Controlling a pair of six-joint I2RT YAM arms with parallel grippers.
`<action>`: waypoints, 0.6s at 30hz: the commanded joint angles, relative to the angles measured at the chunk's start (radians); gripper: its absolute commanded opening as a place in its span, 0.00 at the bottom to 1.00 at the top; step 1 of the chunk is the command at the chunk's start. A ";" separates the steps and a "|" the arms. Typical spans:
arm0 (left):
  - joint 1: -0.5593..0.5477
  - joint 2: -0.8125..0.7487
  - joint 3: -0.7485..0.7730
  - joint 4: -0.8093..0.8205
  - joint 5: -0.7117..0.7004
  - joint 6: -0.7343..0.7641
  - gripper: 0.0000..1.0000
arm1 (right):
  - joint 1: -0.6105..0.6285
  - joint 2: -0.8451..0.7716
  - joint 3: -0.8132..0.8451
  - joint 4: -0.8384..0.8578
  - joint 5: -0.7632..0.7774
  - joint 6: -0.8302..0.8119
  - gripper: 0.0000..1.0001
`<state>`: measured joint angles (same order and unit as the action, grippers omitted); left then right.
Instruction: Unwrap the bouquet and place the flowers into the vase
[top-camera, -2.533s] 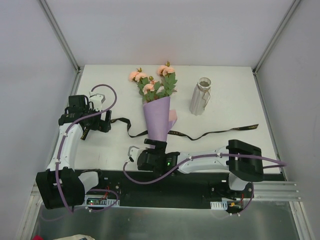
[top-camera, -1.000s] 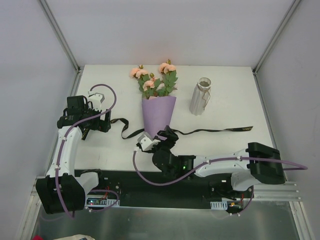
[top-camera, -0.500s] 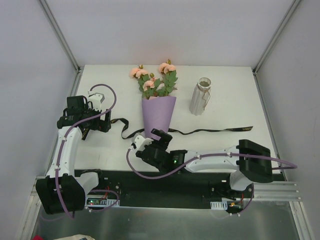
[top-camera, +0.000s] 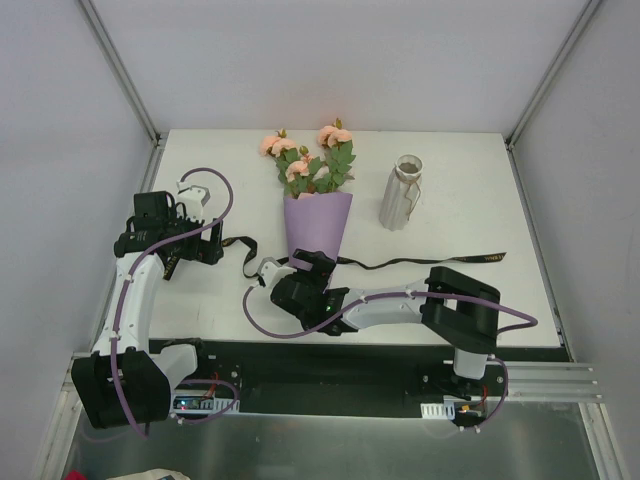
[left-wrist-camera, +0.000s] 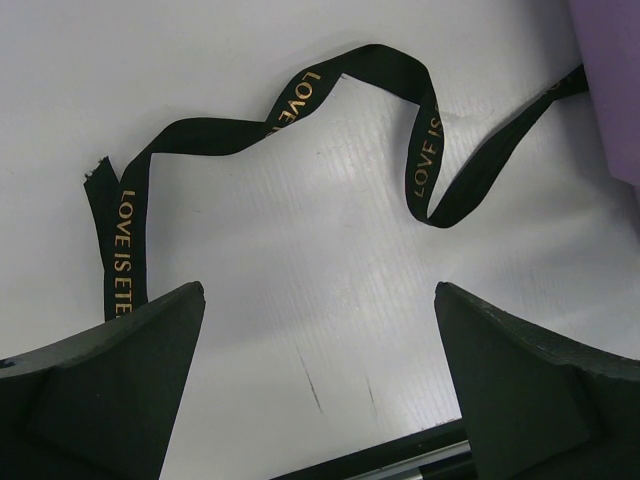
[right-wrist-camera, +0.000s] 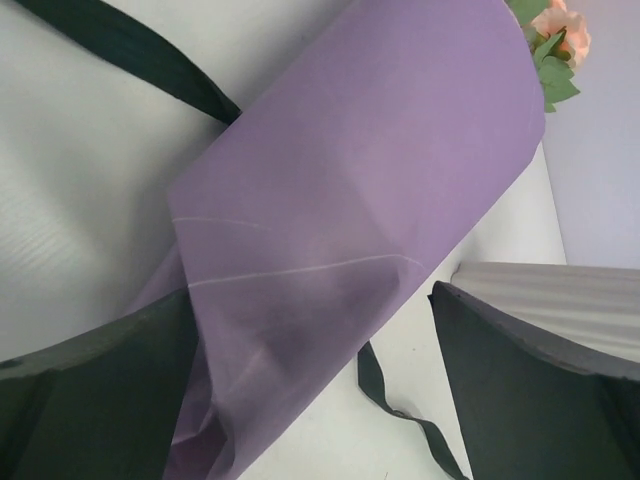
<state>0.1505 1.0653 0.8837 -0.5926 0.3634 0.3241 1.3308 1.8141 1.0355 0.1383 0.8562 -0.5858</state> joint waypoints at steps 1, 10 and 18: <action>0.000 -0.002 0.004 -0.010 0.029 0.003 0.99 | -0.019 0.040 0.052 0.142 0.044 -0.086 1.00; 0.000 0.007 0.009 -0.003 0.031 -0.003 0.99 | -0.035 0.099 0.047 0.397 0.132 -0.250 0.89; 0.000 -0.005 0.017 -0.003 0.028 -0.002 0.99 | 0.021 -0.024 0.009 0.498 0.175 -0.305 0.61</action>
<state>0.1509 1.0729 0.8837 -0.5922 0.3660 0.3241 1.3102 1.8946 1.0527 0.4988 0.9653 -0.8356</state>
